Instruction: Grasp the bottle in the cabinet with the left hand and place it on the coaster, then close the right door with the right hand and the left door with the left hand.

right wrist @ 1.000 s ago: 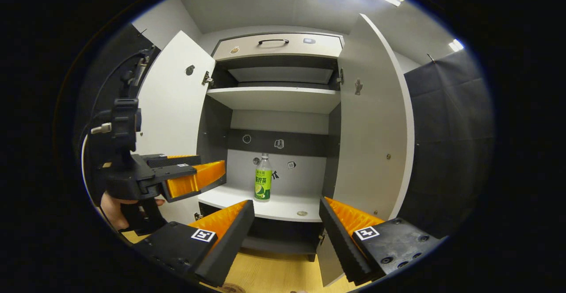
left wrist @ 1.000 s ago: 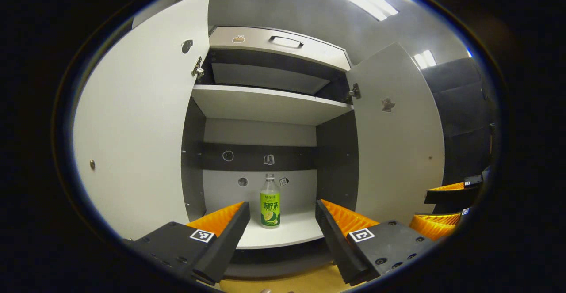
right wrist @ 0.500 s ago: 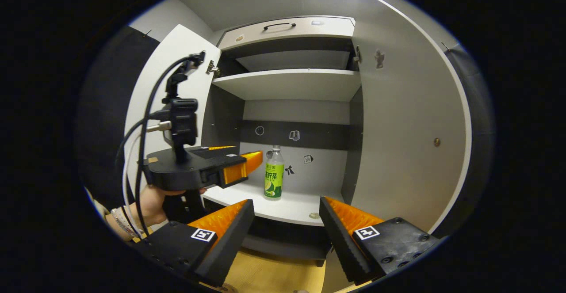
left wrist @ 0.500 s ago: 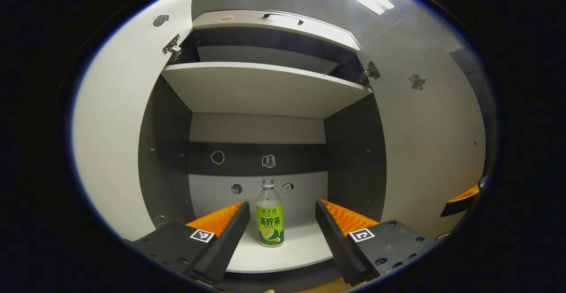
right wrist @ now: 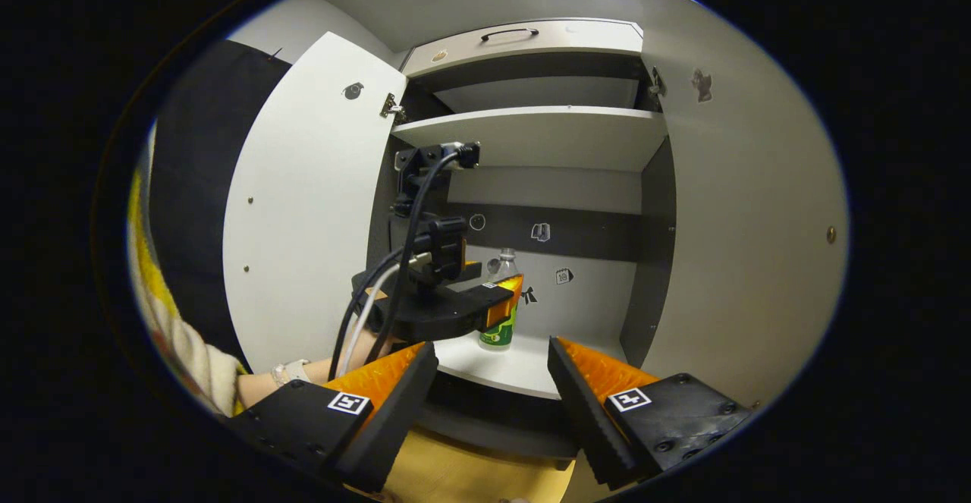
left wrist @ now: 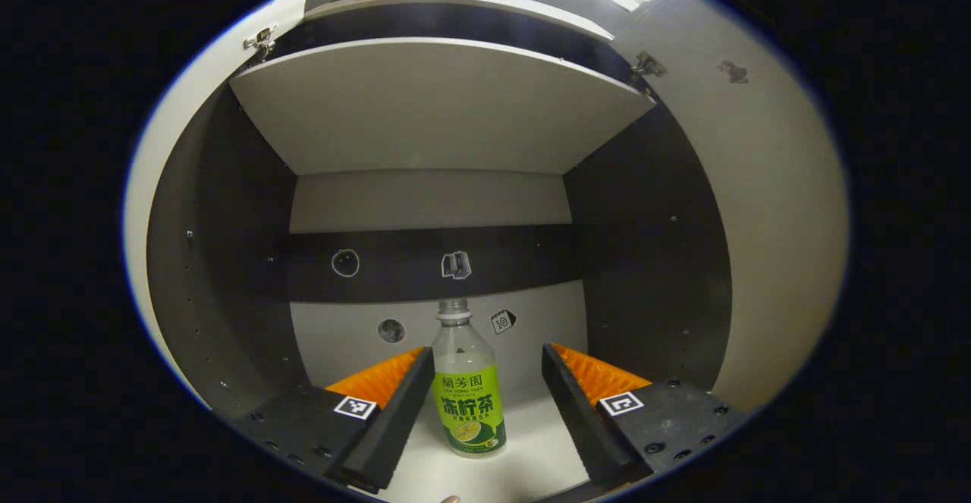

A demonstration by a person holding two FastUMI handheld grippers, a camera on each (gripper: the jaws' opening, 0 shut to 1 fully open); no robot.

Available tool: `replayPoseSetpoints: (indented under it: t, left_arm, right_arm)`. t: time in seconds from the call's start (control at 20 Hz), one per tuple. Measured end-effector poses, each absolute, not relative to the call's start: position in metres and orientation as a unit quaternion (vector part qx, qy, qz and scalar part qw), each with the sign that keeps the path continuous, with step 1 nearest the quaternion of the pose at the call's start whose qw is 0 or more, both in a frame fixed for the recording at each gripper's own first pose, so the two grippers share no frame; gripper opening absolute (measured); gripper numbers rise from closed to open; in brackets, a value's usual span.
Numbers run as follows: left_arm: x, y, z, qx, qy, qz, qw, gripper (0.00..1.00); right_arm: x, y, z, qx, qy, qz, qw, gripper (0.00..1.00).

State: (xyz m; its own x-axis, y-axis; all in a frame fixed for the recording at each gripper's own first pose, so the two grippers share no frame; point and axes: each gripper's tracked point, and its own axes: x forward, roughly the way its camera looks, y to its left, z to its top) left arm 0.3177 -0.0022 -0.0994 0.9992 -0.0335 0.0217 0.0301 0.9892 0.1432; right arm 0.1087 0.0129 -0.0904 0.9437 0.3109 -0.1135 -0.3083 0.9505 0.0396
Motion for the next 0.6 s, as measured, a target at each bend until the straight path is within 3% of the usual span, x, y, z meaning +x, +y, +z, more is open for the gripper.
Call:
replayPoseSetpoints:
  t: [0.6]
  left_arm:
    - [0.365, 0.018, -0.138, 0.082, -0.002, 0.010, 0.997, 0.90]
  right_arm:
    - [0.143, 0.009, -0.126, 0.019, 0.087, 0.160, 0.983, 0.98]
